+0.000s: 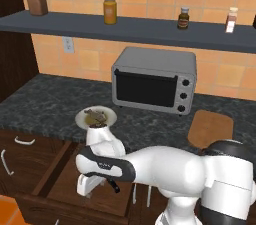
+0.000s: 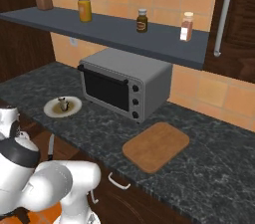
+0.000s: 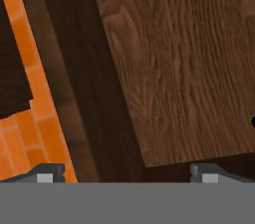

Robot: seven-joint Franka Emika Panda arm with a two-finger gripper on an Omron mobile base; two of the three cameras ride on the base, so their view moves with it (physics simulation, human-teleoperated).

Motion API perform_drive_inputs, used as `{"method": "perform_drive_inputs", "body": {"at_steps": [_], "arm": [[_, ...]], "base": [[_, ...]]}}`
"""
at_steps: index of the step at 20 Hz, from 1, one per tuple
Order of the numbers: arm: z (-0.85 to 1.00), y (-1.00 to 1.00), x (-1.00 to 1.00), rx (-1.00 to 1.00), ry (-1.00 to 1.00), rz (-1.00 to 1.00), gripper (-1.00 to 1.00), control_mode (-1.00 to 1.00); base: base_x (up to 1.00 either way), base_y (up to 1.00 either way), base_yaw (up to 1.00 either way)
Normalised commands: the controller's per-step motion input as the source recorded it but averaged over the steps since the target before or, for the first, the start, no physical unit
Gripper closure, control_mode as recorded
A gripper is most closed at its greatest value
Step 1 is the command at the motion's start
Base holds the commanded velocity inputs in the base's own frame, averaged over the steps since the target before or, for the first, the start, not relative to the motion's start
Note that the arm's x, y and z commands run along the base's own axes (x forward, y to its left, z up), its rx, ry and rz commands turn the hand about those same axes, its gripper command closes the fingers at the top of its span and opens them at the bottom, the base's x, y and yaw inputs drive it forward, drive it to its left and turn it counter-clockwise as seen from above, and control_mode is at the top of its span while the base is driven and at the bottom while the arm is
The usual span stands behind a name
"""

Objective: Pick up the knife from the drawer and place it on the cutting board. Then place the meat from the plate to the cutting board.

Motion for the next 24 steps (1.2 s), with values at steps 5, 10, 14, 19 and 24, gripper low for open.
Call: {"method": "perform_drive_inputs", "body": {"at_steps": [5,10,14,19,24], "arm": [[-0.07,-0.09,0.53,-0.02,0.05,-0.21,-1.00,-1.00],[-0.19,-0.01,0.41,-0.06,0.00,-0.19,-1.00,-1.00],[-0.12,0.06,0.01,-0.14,-0.01,-0.23,-1.00,-1.00],[-0.07,0.00,0.09,-0.17,-0.05,-0.19,-1.00,-1.00],[-0.21,-0.14,0.18,0.00,-0.20,-0.06,-1.00,-1.00]], "base": [[0.00,0.00,0.00],[0.00,0.00,0.00],[0.00,0.00,0.00],[0.00,0.00,0.00],[0.00,0.00,0.00]]}}
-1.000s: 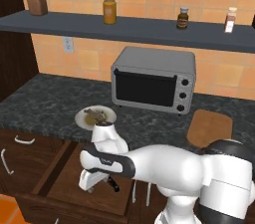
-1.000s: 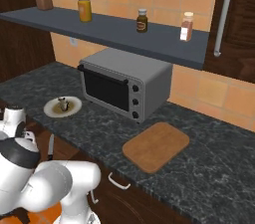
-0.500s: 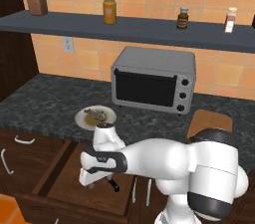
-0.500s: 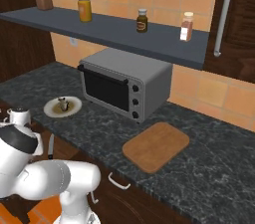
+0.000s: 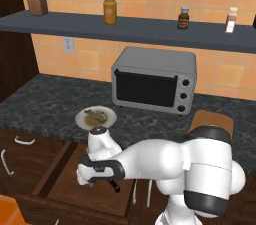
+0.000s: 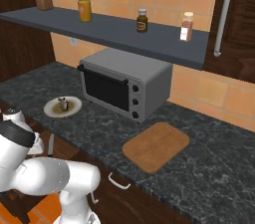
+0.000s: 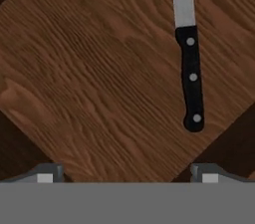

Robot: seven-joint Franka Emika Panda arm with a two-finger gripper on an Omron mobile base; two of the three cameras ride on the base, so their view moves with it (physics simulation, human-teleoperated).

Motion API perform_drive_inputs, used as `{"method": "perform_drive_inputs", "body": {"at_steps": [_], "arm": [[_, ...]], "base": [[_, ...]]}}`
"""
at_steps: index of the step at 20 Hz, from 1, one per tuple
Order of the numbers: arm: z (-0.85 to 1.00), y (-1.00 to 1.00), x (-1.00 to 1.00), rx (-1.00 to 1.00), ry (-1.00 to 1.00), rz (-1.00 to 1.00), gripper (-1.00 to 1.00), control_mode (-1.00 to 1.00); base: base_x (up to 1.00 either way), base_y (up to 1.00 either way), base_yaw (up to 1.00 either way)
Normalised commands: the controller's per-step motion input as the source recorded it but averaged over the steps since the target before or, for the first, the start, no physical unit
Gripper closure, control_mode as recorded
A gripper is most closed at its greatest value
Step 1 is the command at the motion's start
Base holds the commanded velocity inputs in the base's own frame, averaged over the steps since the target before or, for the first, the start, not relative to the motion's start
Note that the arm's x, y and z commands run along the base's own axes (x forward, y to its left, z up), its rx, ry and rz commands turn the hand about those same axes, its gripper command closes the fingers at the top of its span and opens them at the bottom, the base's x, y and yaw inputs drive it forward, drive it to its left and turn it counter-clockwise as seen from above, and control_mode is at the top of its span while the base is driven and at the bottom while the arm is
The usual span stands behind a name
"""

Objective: Pick up the knife from the drawer and place it on the cutting board. Then place the meat from the plate to the cutting board.

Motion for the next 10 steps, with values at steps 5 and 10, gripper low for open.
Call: {"method": "perform_drive_inputs", "body": {"at_steps": [5,10], "arm": [[-0.28,-0.36,0.12,0.00,-0.17,-0.02,-1.00,-1.00],[-0.10,-0.23,0.39,0.00,-0.01,0.00,-1.00,-1.00]], "base": [[0.00,0.00,0.00],[0.00,0.00,0.00]]}}
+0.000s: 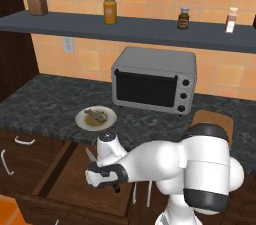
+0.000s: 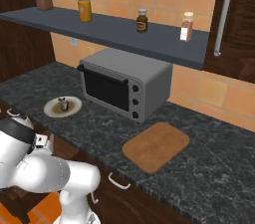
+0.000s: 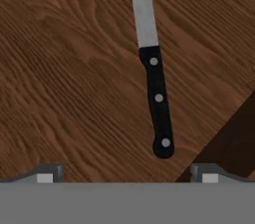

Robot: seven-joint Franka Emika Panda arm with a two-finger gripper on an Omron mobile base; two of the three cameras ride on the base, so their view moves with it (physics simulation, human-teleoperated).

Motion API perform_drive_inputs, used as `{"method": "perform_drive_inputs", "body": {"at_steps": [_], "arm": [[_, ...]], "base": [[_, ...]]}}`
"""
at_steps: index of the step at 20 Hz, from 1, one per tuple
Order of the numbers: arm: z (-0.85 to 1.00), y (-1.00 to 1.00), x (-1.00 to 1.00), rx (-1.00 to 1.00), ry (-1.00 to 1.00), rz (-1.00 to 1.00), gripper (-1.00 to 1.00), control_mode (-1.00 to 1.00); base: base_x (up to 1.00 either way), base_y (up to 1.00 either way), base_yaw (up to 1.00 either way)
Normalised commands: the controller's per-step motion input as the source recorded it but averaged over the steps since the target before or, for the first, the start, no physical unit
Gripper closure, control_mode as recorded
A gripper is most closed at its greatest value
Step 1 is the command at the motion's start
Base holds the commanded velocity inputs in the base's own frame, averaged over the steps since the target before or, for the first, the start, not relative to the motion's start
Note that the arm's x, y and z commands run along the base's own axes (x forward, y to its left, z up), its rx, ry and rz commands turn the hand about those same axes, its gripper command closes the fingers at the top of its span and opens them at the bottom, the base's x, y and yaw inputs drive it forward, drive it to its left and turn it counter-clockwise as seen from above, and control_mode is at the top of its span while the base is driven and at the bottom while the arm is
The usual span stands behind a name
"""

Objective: Pick up the knife from the drawer and place it on the cutting board. Then place the meat from the plate to the cutting board.

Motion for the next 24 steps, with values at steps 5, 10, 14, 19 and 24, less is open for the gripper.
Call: {"method": "perform_drive_inputs", "body": {"at_steps": [5,10,14,19,24], "arm": [[-0.22,-0.16,0.31,0.00,0.00,0.00,-1.00,-1.00],[-0.28,-0.07,0.24,0.00,0.00,0.00,-1.00,-1.00],[-0.24,0.00,0.21,0.00,0.00,0.00,-1.00,-1.00],[-0.22,0.00,0.00,0.00,-0.01,0.00,-1.00,-1.00],[-0.08,0.06,0.02,0.00,-0.02,0.00,-1.00,-1.00]], "base": [[0.00,0.00,0.00],[0.00,0.00,0.00],[0.00,0.00,0.00],[0.00,0.00,0.00],[0.00,0.00,0.00]]}}
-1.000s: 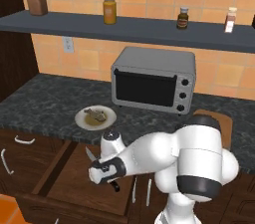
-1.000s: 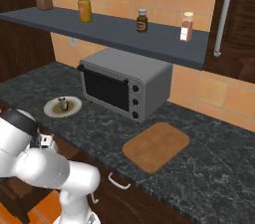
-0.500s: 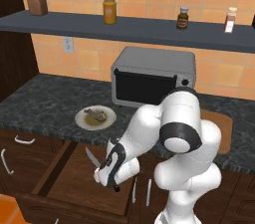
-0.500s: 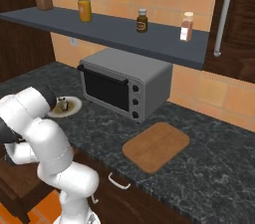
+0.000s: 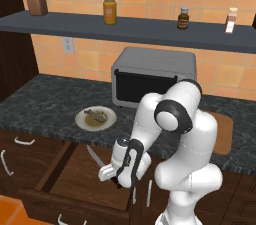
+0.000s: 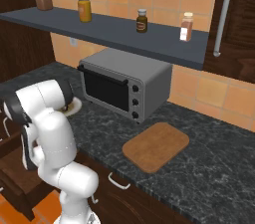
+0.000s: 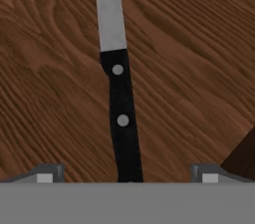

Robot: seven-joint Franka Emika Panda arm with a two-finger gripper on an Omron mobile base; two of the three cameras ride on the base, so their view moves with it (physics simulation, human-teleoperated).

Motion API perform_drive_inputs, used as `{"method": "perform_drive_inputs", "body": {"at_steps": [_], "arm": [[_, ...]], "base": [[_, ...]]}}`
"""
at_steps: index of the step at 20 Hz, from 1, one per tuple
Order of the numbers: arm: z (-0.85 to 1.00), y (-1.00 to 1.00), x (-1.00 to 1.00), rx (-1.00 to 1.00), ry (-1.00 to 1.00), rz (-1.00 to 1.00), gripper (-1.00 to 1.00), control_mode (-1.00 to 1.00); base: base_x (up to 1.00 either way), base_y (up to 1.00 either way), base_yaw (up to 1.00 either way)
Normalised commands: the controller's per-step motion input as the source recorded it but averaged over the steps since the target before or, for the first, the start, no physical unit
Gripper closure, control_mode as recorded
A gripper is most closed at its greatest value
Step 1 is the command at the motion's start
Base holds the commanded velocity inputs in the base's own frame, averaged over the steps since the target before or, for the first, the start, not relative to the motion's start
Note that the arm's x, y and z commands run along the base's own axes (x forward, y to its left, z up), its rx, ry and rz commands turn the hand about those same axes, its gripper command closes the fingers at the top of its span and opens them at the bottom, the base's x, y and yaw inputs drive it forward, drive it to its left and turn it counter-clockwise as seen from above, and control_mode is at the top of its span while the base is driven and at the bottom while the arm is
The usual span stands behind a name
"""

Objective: Pick up the knife from the drawer and place it on the cutting board. Then place the meat from the plate to the cutting board.

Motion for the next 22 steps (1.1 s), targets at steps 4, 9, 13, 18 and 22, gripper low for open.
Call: {"method": "perform_drive_inputs", "body": {"at_steps": [4,9,13,18,22], "arm": [[-0.22,0.25,-0.29,-0.04,0.00,0.00,-1.00,-1.00],[-0.37,0.14,-0.92,-0.01,0.04,0.00,-1.00,-1.00],[-0.08,0.14,-1.00,0.03,0.04,-0.03,-1.00,-1.00],[0.63,0.21,-0.28,0.01,0.02,-0.07,-1.00,-1.00],[0.16,0.19,0.16,-0.03,0.00,-0.04,-1.00,-1.00]], "base": [[0.00,0.00,0.00],[0.00,0.00,0.00],[0.00,0.00,0.00],[0.00,0.00,0.00],[0.00,0.00,0.00]]}}
